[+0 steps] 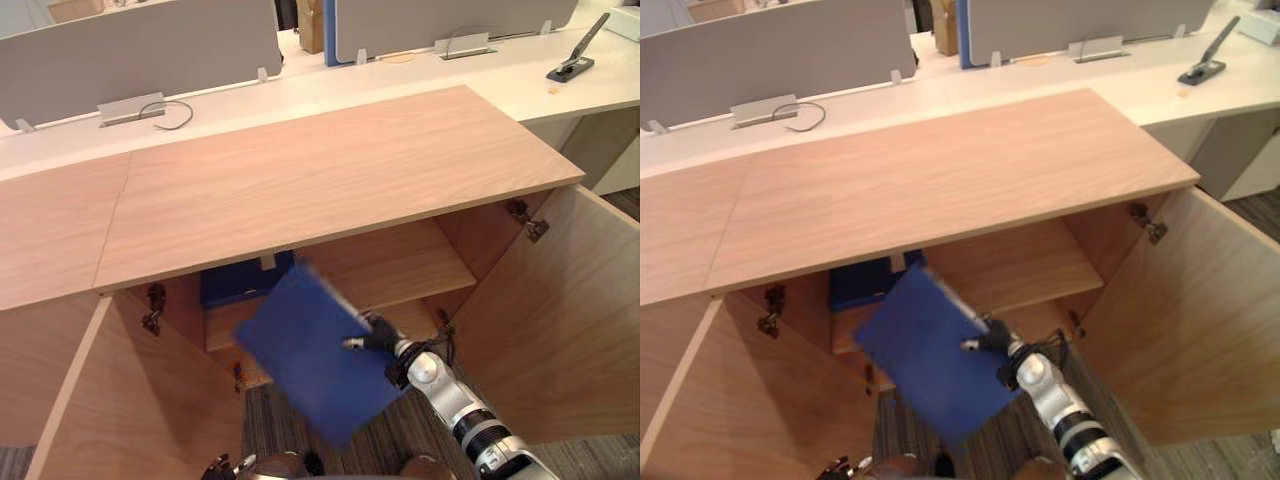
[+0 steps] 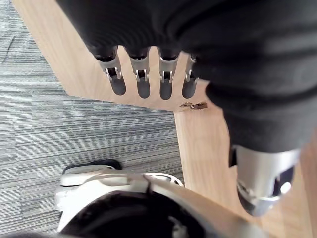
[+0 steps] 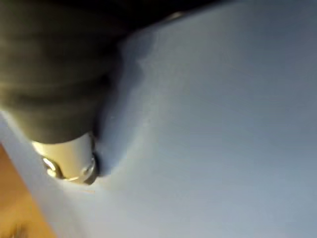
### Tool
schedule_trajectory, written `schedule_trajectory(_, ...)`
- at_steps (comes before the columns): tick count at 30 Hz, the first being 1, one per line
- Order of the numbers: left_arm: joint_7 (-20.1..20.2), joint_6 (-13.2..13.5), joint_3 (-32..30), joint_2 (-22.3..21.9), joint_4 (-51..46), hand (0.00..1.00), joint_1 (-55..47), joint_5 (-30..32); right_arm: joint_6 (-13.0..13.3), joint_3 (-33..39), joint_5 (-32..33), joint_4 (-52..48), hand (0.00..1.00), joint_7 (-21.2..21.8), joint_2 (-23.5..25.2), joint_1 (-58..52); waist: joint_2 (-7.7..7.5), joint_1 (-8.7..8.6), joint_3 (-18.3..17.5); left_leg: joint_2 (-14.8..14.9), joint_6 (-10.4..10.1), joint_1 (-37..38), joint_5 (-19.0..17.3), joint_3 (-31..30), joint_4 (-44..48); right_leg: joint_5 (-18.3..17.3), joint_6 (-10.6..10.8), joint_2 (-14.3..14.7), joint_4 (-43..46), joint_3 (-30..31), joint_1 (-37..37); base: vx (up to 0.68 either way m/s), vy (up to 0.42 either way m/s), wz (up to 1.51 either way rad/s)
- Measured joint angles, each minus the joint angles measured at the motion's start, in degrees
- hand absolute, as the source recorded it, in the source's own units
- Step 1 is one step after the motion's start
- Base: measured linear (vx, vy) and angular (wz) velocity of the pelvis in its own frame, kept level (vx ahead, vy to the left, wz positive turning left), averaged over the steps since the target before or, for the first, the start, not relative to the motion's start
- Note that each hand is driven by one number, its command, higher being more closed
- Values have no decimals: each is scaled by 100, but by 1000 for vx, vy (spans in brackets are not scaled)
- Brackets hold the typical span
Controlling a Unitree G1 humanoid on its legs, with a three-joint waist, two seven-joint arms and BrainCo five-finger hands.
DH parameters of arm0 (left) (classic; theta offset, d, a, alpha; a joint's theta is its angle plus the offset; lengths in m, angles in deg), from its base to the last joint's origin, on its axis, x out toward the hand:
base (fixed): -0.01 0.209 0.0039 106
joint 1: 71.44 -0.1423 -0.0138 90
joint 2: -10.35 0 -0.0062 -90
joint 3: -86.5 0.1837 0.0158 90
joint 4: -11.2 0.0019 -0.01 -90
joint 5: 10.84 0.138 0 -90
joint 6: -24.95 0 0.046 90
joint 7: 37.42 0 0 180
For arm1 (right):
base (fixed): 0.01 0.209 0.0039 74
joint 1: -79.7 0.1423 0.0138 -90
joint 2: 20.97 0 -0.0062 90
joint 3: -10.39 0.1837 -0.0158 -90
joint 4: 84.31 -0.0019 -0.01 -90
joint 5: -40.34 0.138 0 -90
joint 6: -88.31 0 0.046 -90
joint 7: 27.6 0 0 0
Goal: Walk over to the cabinet, pick up the folder, carry it to the office cabinet, place the folder inside the office cabinet, then close the office cabinet door
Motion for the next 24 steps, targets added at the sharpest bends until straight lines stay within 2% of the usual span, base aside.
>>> schedule_trajectory(1,0,-4,-26,8,-8,0,0,17,-33,96,227,5,100,-58,36,0,-43,11,24,-22,-42,-13,-54,-7,79,119,1,-10,-109,-17,7,116,-244,18)
schedule_trajectory(2,-2,-12,-65,33,-13,0,3,48,-67,270,592,1,100,-136,115,2,-111,15,43,-68,-124,-135,-194,-42,317,394,-23,-17,-306,-39,3,107,-231,34)
schedule_trajectory(3,-12,-33,-61,-31,0,0,74,62,-72,440,974,-16,100,-194,89,3,47,-63,100,95,-214,-432,-393,-218,786,527,-24,25,-246,-202,-2,93,-229,40)
schedule_trajectory(4,-15,-33,-65,-81,-23,0,83,70,-75,517,1118,-28,100,-214,68,7,130,-82,102,172,-237,-582,-458,-278,975,477,-62,65,-208,-275,-60,57,-156,48)
schedule_trajectory(5,-17,-30,-80,-153,-25,0,121,67,-75,721,1524,-66,100,-285,48,30,266,-84,117,261,-272,-898,-519,-347,1266,376,-130,65,11,-328,-297,37,-149,28)
schedule_trajectory(7,-27,-17,-215,-247,-31,0,206,64,-75,978,2230,-91,100,-412,38,172,353,-99,264,316,-317,-1289,-548,-412,1597,287,-243,-40,445,-382,-650,6,-114,25)
schedule_trajectory(9,-99,-22,-258,-261,-28,0,330,76,-52,1148,3358,-88,100,-588,-53,448,369,-138,501,304,-307,-1663,-648,-479,1994,102,-282,-266,911,-468,-949,-64,-60,34)
schedule_trajectory(11,-200,-36,-326,-278,-27,0,363,73,-4,1148,3932,-81,100,-643,-95,677,395,-145,585,278,-258,-1946,-841,-516,2305,-116,-267,-421,1220,-466,-1183,-123,1,29)
schedule_trajectory(12,-298,-67,-482,-339,-27,0,415,42,12,1152,4339,-73,100,-655,-91,932,391,-162,752,257,-216,-2218,-949,-563,2640,-197,-273,-564,1485,-464,-1383,-168,34,29)
schedule_trajectory(14,-356,-88,-622,-395,-35,0,425,-39,10,1154,4685,-70,100,-656,-39,1124,396,-162,826,217,-208,-2498,-1009,-591,2863,-233,-266,-698,1676,-465,-1599,-135,42,25)
schedule_trajectory(16,-410,-124,-856,-495,-126,0,417,-132,10,1206,5169,-100,100,-688,127,1359,391,-155,933,166,-159,-2757,-1040,-585,3068,-254,-260,-854,1879,-445,-1824,-112,41,21)
schedule_trajectory(19,-486,-171,-1124,-637,-539,0,410,-396,72,1506,6352,-398,100,-837,556,1903,378,-125,1035,100,-114,-3247,-1068,-522,3390,-277,-281,-1095,2224,-339,-2321,-113,15,20)
schedule_trajectory(20,-517,-165,-1193,-684,-751,0,421,-512,169,1721,6789,-662,100,-905,679,2151,375,-91,1102,49,-107,-3410,-1068,-547,3509,-289,-290,-1192,2339,-322,-2454,-95,-1,29)
schedule_trajectory(21,-575,-164,-1184,-695,-922,0,435,-661,390,1985,7343,-984,100,-940,757,2409,372,-68,1126,17,-94,-3628,-1065,-578,3679,-328,-287,-1286,2500,-307,-2616,-89,-2,37)
schedule_trajectory(22,-592,-164,-1182,-715,-990,0,443,-700,468,2170,7572,-1143,100,-1025,799,2534,370,-63,1128,4,-78,-3755,-1067,-599,3769,-350,-291,-1334,2581,-312,-2702,-86,-1,47)
schedule_trajectory(24,-691,-181,-1184,-722,-1024,0,541,-700,1063,2781,8267,-1361,100,-1191,728,2854,349,-28,1149,-129,-54,-4237,-1111,-735,4059,-433,-247,-1541,2863,-318,-3035,-91,11,50)
